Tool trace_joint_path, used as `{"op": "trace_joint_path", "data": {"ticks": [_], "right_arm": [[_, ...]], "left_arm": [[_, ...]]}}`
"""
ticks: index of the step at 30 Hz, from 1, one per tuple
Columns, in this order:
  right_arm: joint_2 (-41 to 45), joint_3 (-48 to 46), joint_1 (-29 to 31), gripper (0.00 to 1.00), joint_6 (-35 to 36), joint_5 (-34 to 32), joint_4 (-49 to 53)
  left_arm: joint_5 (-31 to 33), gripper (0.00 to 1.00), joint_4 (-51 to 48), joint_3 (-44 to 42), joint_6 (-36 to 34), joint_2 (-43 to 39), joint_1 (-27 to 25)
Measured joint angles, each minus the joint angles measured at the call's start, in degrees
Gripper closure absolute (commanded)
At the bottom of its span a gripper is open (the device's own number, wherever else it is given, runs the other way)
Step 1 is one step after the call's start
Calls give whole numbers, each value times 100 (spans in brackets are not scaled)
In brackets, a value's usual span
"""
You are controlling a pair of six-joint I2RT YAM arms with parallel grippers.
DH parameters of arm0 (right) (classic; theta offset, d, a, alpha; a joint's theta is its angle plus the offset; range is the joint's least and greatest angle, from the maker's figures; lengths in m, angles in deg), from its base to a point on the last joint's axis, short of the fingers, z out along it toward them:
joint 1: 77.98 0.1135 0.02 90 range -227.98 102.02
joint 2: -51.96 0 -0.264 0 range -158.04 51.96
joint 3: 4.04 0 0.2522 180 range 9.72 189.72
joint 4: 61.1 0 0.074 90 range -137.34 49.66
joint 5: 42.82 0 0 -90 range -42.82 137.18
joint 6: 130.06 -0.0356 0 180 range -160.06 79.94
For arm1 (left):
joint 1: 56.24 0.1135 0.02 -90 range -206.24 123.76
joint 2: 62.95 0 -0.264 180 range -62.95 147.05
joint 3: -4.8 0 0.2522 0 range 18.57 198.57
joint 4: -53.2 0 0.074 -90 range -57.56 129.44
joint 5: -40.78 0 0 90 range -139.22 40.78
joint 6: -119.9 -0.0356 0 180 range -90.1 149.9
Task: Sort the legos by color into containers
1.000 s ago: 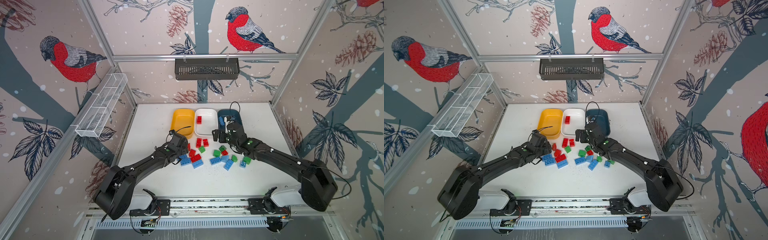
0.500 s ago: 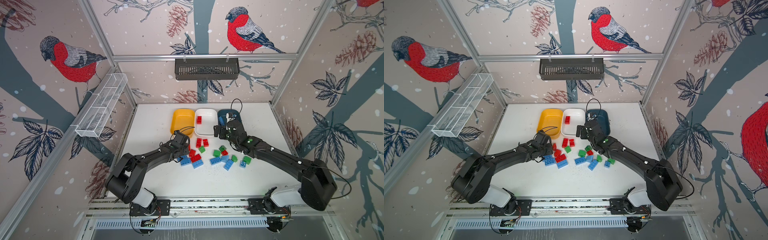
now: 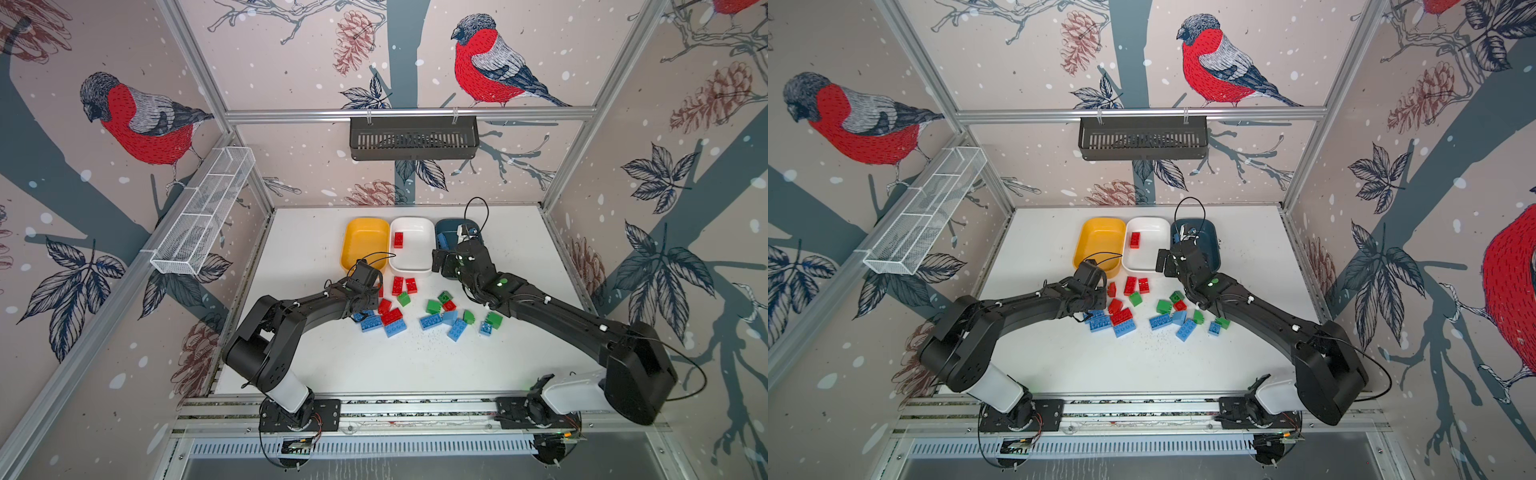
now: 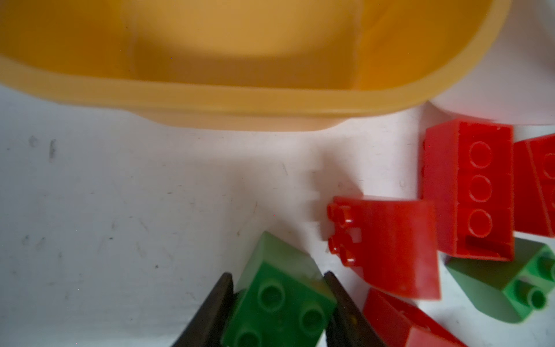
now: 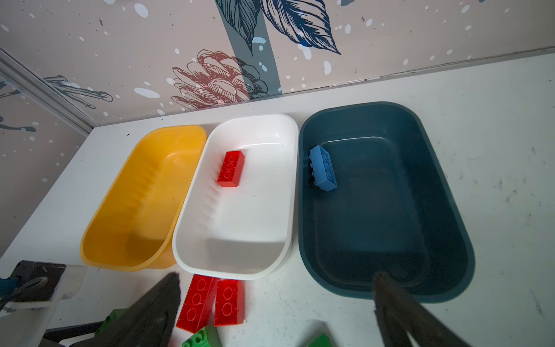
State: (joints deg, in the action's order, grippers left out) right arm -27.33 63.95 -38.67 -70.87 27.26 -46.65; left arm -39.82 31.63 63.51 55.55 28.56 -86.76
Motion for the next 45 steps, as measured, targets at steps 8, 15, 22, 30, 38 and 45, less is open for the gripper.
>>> {"op": "trace_joint_path", "data": {"ticks": [8,15,22,30,38,45], "right_arm": [[4,-210,-2,0,-7,-57,15],[138,-365,-4,1,-48,-90,22],[555,-857,-4,1,-37,35,-262],[1130,-1473,-17,0,-179,22,-702],[1718,-2011,-634,0,-516,299,-695],[1856,-2072,-752,1,-514,813,-590]], "left_arm": [[271,68,26,-7,-11,-74,0],[398,73,116,-256,116,-686,-9],[452,72,308,-238,361,-1744,48],[221,72,535,1220,455,-538,575],[116,73,269,2927,387,1408,846],[267,58,-343,4380,326,2677,903]]}}
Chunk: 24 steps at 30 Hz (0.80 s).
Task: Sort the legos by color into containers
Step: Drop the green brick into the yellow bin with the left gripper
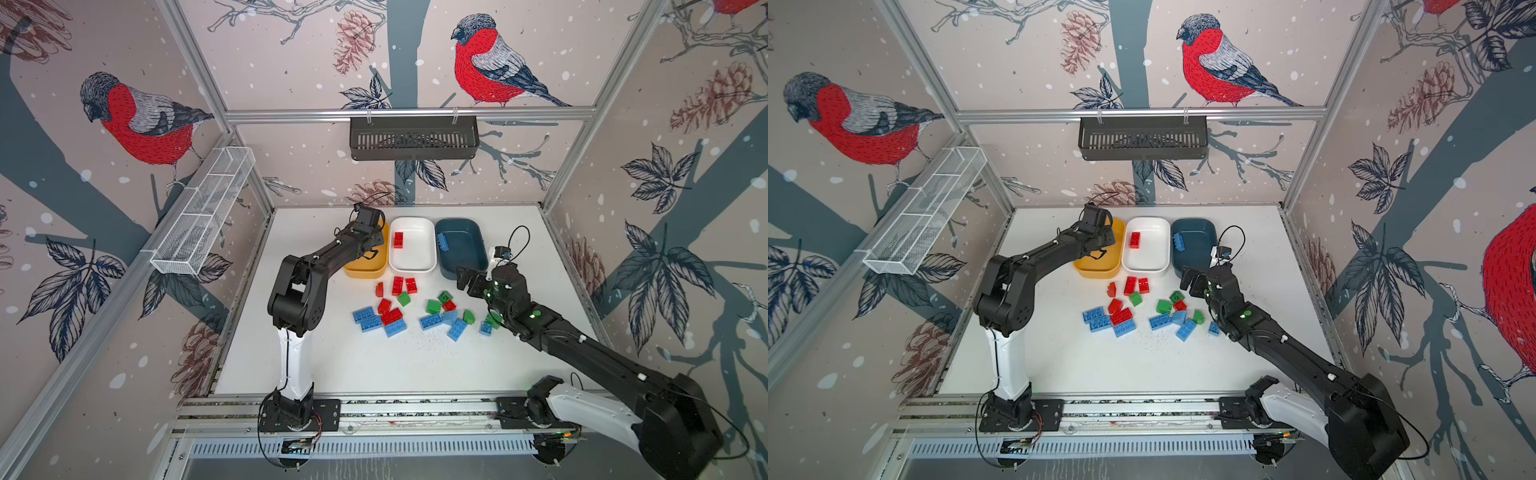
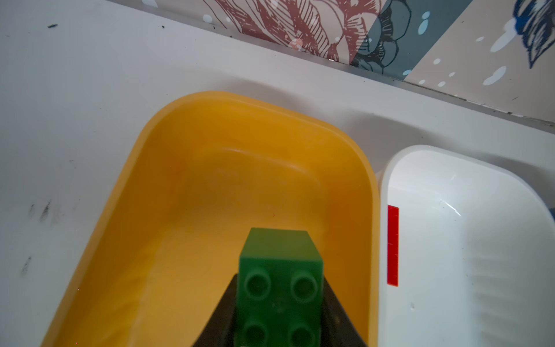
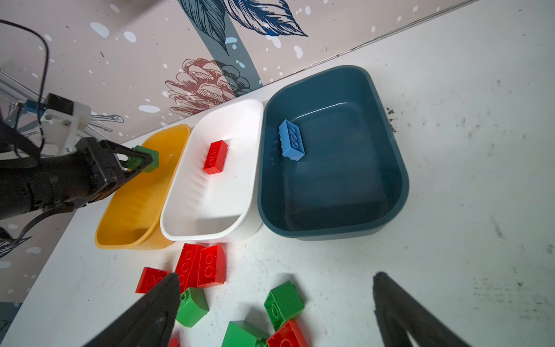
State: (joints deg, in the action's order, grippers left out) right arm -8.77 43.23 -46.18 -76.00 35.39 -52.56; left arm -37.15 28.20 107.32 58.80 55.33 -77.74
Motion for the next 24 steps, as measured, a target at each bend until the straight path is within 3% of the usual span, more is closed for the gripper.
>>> {"op": "trace_joint_path", "data": {"ticks": [4,12,16,18,24], "right_arm": [[2,-42,90,0,17,125,85],[-129,-269,249,1,26,369,-52],[-466,-199,459,12,149,638,-254],[-704,-96,562,18,162,723,-289],[-1554,240,911,24,151,962,-564]], "left_arm": [[-26,35,-243,389,-17,240,11],[-804,15,92,-306,-31,-479,11],[-1095,3,365,-837,24,-979,11],[-1331,3,540,-1193,142,-1292,4],[-1906,3,1034,-2391,555,-2234,-267]]}}
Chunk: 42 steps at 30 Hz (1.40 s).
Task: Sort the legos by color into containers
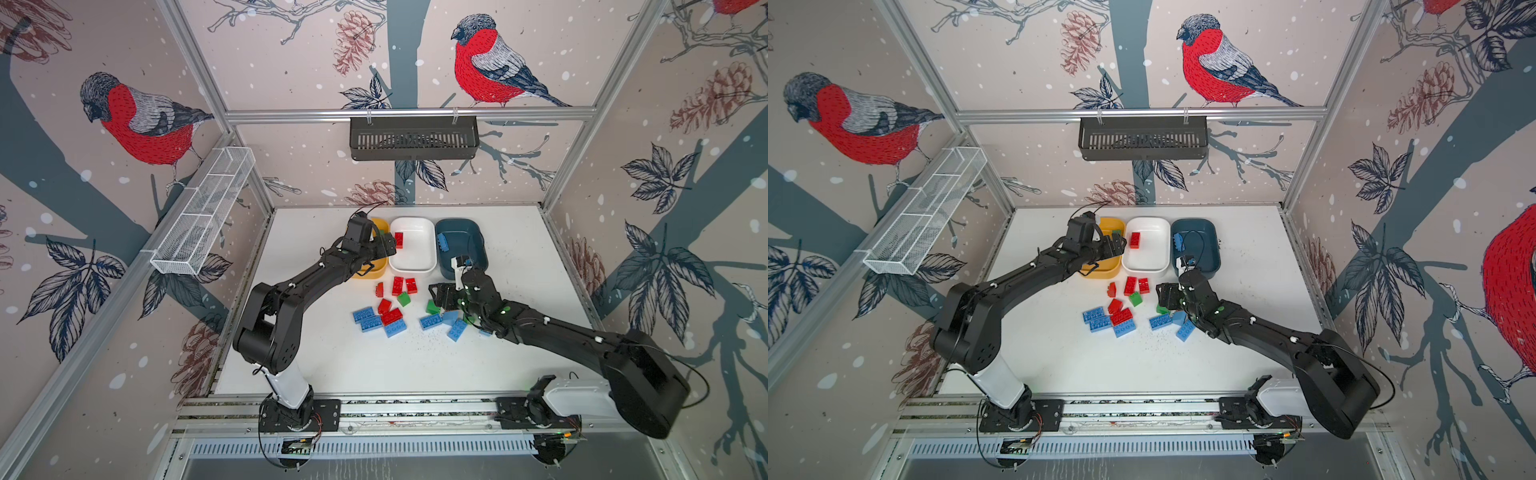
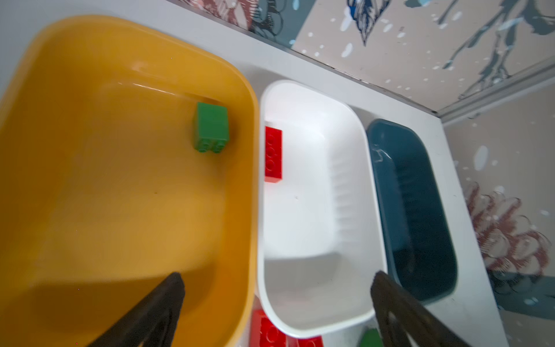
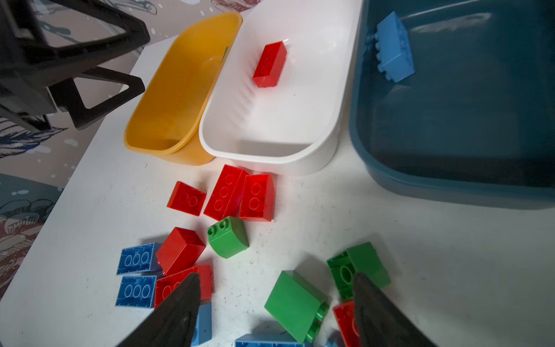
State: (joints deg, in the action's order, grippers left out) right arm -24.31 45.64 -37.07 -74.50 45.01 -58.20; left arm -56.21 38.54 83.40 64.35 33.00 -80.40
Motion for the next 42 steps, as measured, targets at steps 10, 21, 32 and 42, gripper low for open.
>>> {"op": "trace_joint_path", "data": {"ticks": [10,21,32,42], "right_arm": [[-1659,1222,640,44,-7,-570,72],[-2959,2380,769,51,153,-1056,796],[-3595,2844,774,64,175,-1405,1099],[-2815,2245,942,72,514,-1416,1025]], "left_arm": [[234,3,249,-1700,424,-1429,28],[520,3,332,-2544,601,-2275,210],[549,2,310,-2566,518,-2315,114],[859,3,195,-2455,450,-2175,-142]]}}
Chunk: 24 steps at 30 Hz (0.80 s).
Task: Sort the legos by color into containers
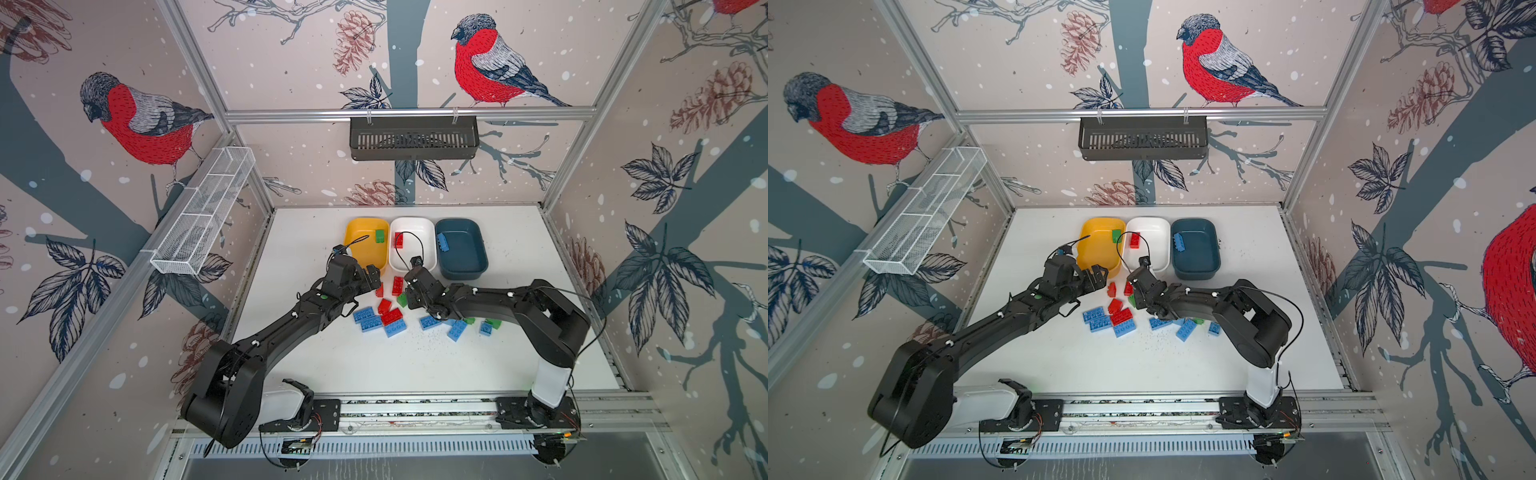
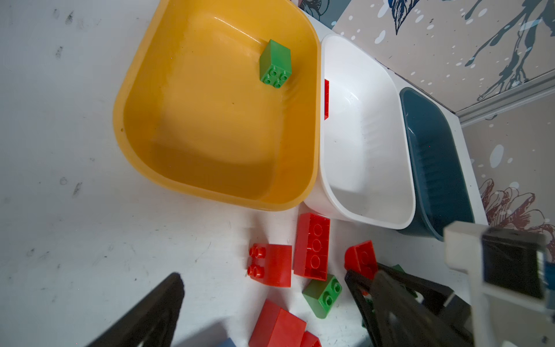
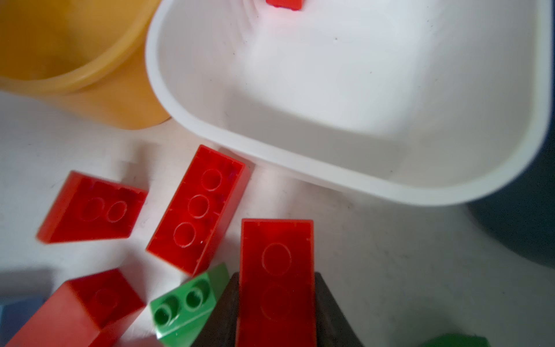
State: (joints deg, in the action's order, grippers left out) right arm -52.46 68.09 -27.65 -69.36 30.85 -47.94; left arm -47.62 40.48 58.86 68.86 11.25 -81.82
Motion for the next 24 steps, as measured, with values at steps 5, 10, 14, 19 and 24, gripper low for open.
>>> {"op": "trace_joint_path", "data": {"ticks": [5,10,14,19,24], "right_arm": [[702,-540,118,72,450,262,-293],[1198,-769,90,72,719,575,-717],[1099,-507,-232,71,654,625,-872],[584,87,-693,71,361,793,-848],[-24,798,-1078,69,348,1038,-590]], "left_arm": [[173,2,-94,22,4,2,-9],[269,3,-151,22,7,0,-9],[289,3,-203,26,17,35,-13],[308,3,-367,24,72,39,-13],[339,3,-485,11,107,39,-13]]}}
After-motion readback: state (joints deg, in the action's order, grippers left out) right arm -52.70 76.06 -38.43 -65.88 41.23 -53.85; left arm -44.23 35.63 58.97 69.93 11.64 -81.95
